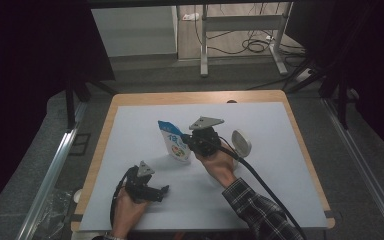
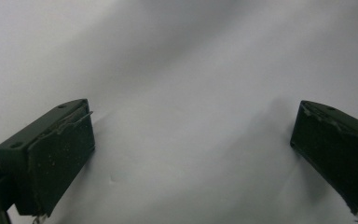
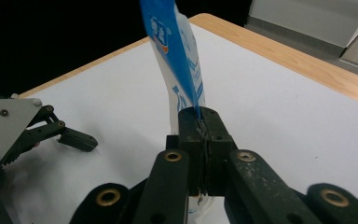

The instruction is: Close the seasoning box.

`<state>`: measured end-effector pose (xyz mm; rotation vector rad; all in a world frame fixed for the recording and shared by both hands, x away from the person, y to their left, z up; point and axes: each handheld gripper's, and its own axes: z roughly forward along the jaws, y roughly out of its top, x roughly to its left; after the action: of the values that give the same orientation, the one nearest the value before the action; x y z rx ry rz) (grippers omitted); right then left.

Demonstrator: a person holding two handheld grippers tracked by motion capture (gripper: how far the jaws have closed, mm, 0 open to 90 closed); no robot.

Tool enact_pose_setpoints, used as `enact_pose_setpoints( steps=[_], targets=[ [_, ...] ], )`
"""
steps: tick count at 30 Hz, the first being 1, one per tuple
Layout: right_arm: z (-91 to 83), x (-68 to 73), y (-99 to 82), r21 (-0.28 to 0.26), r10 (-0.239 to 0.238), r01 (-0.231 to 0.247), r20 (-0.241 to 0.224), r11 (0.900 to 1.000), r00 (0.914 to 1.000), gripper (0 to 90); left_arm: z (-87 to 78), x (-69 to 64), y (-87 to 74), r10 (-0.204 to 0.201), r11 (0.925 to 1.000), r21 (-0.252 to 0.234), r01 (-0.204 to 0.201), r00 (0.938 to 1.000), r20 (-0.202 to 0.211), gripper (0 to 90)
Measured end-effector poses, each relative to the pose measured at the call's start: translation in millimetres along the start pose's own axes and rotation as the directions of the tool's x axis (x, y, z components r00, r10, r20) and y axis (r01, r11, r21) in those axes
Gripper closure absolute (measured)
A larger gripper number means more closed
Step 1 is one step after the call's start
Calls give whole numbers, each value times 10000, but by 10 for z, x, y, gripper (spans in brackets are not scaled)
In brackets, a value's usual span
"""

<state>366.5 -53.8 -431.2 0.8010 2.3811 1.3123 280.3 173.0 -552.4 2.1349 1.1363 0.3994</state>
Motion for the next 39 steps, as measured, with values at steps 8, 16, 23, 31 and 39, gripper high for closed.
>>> enact_pose_setpoints(
  steps=[8, 16, 23, 31, 39],
  targets=[
    [-26, -16, 8, -14, 4, -4, -59, 10000, 10000, 739, 1, -3, -4, 3, 10000, -37, -3, 10000, -22, 0],
    [-25, -16, 7, -9, -21, 21, -72, 10000, 10000, 651, 1, -3, -5, 7, 10000, -47, -7, 10000, -27, 0],
    [-20, -24, 3, 62, -63, 63, 91, 10000, 9999, 566, 1, -3, -6, 6, 10000, -49, -6, 10000, -27, 0],
    [-79, -15, 13, -15, -96, 96, 74, 10000, 9999, 498, 1, -3, -6, 2, 10000, -49, -2, 10000, -25, 0],
    [-176, -23, -12, 161, -74, 71, 183, 9998, 9998, 465, 1, -3, -6, 3, 10000, -51, -3, 10000, -23, 0]
  ],
)
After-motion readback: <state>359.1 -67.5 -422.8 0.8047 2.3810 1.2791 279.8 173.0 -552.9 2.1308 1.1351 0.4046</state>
